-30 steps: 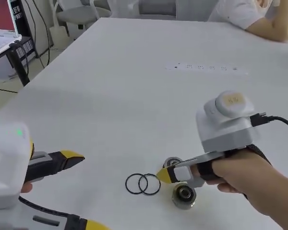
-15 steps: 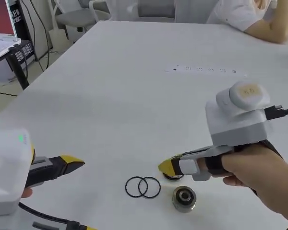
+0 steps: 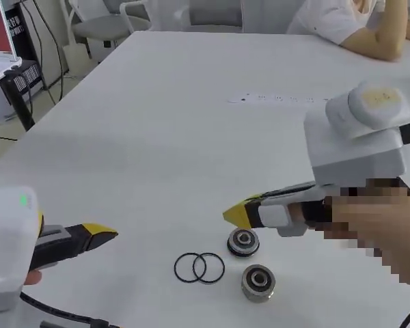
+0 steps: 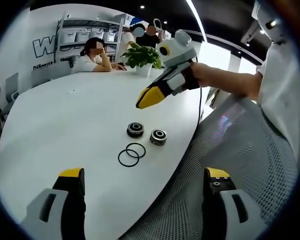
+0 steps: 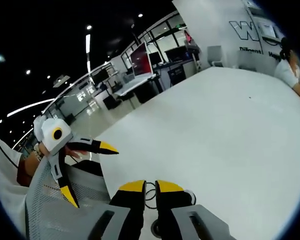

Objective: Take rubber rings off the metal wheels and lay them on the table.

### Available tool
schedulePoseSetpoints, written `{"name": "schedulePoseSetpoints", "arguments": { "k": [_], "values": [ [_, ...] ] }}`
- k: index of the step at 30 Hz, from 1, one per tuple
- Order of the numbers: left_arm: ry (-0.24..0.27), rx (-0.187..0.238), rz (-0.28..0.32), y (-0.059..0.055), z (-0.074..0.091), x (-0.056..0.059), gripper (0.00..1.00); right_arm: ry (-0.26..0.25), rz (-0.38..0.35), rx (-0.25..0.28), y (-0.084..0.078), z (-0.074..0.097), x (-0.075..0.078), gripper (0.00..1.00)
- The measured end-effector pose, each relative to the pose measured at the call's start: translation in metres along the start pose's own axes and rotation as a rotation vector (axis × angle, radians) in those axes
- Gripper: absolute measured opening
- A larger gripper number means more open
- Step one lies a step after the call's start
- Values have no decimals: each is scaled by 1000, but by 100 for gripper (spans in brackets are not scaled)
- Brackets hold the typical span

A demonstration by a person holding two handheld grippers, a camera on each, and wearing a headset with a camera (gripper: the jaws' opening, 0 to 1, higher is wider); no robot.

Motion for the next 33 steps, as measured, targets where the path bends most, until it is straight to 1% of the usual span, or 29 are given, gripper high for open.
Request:
{"name": "schedulePoseSetpoints", "arguments": {
  "k": [5, 8, 12, 14, 20, 22, 23, 24, 26, 28, 29, 32, 33],
  "values": [
    [-5, 26, 1, 6, 1, 0, 99, 3, 54, 10, 9, 8, -8, 5],
    [-13, 26, -5, 6, 1, 2, 99, 13, 70, 23, 15, 14, -12, 6],
    [-14, 24, -12, 7, 1, 1, 99, 20, 137, 38, 23, 23, -20, 7],
    [-16, 23, -15, 8, 1, 1, 98, 22, 147, 46, 26, 27, -22, 8],
    [-12, 37, -28, 13, 2, -2, 98, 28, 185, 81, 35, 39, -22, 11],
    [-11, 37, -35, 15, 3, -4, 98, 41, 250, 114, 39, 43, -22, 15],
    [-12, 37, -39, 17, 3, -4, 98, 44, 258, 117, 38, 46, -22, 16],
    [-12, 41, -44, 19, 4, -5, 99, 40, 259, 128, 39, 48, -22, 18],
    [-18, 50, -52, 25, 5, -5, 99, 44, 296, 131, 38, 51, -21, 20],
    [-23, 58, -66, 31, 7, -4, 99, 42, 300, 135, 38, 54, -19, 22],
    [-23, 64, -75, 34, 7, -4, 99, 39, 299, 140, 39, 57, -13, 23],
    [-25, 79, -106, 47, 11, -4, 99, 23, 302, 160, 40, 62, -5, 29],
    [-26, 82, -114, 50, 12, -3, 99, 14, 304, 168, 40, 64, -2, 31]
  ]
}}
Point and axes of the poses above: the centre of the closed fingertips' face, and the gripper's own axes: z roughly backward along the fingers, x roughly to its right, y roughly out of its top, the point moved 1 cm from there along z, roughly backward along the fingers, and after that the axes turned 4 degrees about -z, right-handed, at the moved point
